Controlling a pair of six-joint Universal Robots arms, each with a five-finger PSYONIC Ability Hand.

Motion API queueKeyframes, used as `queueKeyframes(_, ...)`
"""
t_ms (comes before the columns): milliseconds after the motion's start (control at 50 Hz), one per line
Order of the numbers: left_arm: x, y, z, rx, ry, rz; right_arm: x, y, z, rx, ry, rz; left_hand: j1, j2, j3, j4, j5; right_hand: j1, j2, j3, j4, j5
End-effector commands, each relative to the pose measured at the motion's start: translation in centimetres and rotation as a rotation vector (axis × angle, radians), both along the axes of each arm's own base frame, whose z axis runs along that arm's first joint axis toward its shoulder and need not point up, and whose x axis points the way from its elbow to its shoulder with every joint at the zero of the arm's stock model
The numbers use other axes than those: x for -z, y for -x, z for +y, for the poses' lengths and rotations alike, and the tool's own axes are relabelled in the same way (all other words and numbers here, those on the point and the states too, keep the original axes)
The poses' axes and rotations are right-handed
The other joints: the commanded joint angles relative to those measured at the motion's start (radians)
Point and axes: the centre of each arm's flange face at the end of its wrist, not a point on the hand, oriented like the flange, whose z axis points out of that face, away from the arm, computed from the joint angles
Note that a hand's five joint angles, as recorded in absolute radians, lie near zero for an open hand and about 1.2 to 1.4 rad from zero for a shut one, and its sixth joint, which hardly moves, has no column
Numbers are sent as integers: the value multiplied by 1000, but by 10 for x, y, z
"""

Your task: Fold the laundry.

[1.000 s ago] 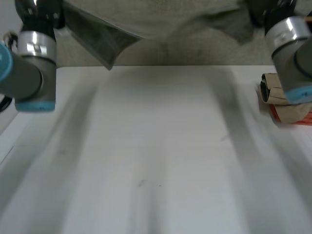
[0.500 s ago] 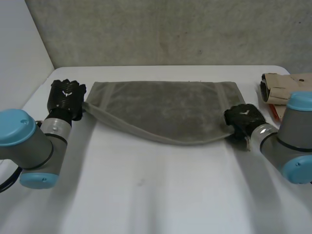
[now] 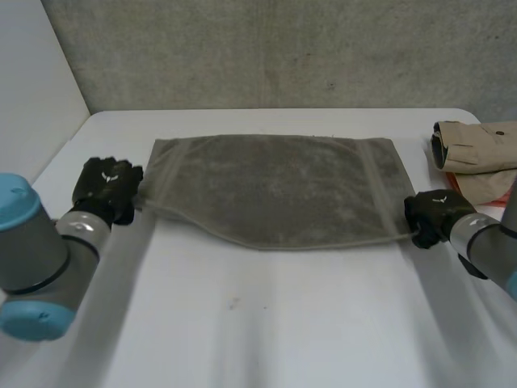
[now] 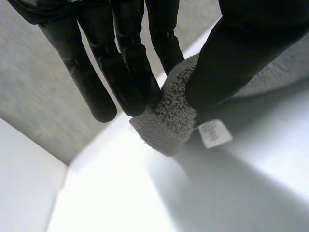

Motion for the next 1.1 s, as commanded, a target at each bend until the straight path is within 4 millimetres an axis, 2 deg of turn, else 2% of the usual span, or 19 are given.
queueKeyframes(20, -14, -24, 66, 1, -281, -152, -41, 24, 41, -171, 14, 333, 243, 191, 199, 193, 244, 395, 213, 210, 203, 232)
queueKeyframes(60, -11, -33, 91, 22, -385, -250, -49, 36, 58, -213, -54, 424, 243, 191, 199, 193, 244, 395, 213, 210, 203, 232)
queueKeyframes(140, -6, -43, 124, 95, -511, -402, -61, 52, 82, -277, -181, 496, 243, 191, 199, 193, 244, 395, 213, 210, 203, 232)
queueKeyframes(200, -5, -43, 128, 129, -510, -442, -65, 57, 85, -285, -219, 492, 243, 191, 199, 193, 244, 395, 213, 210, 203, 232)
queueKeyframes(260, -9, -41, 114, 120, -429, -419, -66, 55, 81, -267, -191, 476, 243, 191, 199, 193, 244, 395, 213, 210, 203, 232)
queueKeyframes(320, -9, -35, 84, 100, -308, -377, -60, 49, 65, -230, -133, 433, 243, 191, 199, 193, 244, 395, 213, 210, 203, 232)
queueKeyframes(360, -5, -27, 64, 91, -253, -331, -50, 42, 47, -209, -76, 398, 243, 191, 199, 193, 244, 395, 213, 210, 203, 232)
queueKeyframes(460, -2, -6, 26, 84, -168, -213, -48, 8, 12, -184, 118, 376, 243, 191, 199, 193, 244, 395, 213, 210, 203, 232)
queueKeyframes(600, 16, 6, -34, 1, -104, -124, -34, -14, -36, -114, 251, 402, 243, 191, 199, 193, 244, 395, 213, 210, 203, 232)
queueKeyframes(620, 18, 9, -48, -30, -71, -124, -32, -15, -41, -109, 263, 404, 243, 191, 199, 193, 244, 395, 213, 210, 203, 232)
queueKeyframes(740, 31, 24, -78, -76, -14, -126, -21, -36, -74, -100, 358, 402, 243, 191, 199, 193, 244, 395, 213, 210, 203, 232)
queueKeyframes(860, 41, 35, -96, -62, 23, -106, -10, -40, -100, -48, 396, 417, 243, 191, 199, 193, 244, 395, 213, 210, 203, 232)
queueKeyframes(880, 42, 38, -97, -53, 33, -105, -9, -40, -103, -41, 401, 419, 69, 17, 25, 19, 70, 395, 213, 210, 203, 232)
queueKeyframes(900, 42, 41, -97, -46, 42, -102, -6, -41, -107, -23, 400, 422, -218, -270, -262, -268, -217, -199, -382, -385, -392, -363)
queueKeyframes(920, 42, 47, -95, -26, 61, -94, -4, -43, -107, -16, 400, 421, -901, -953, -945, -951, -900, -763, -946, -949, -956, -927)
queueKeyframes(940, 41, 51, -94, -13, 72, -86, -2, -46, -106, -13, 396, 420, -979, -1031, -1023, -1029, -978, -826, -1009, -1012, -1019, -990)
queueKeyframes(1000, 39, 62, -85, 27, 97, -75, -6, -52, -100, 8, 391, 391, -979, -1031, -1023, -1029, -978, -826, -1009, -1012, -1019, -990)
queueKeyframes(1060, 42, 64, -77, 37, 85, -69, -16, -49, -91, 37, 370, 315, -979, -1031, -1023, -1029, -978, -826, -1009, -1012, -1019, -990)
queueKeyframes(1100, 30, 58, -68, 31, 89, -68, -27, -47, -83, 52, 365, 263, -978, -1030, -1022, -1028, -977, -826, -1009, -1012, -1019, -990)
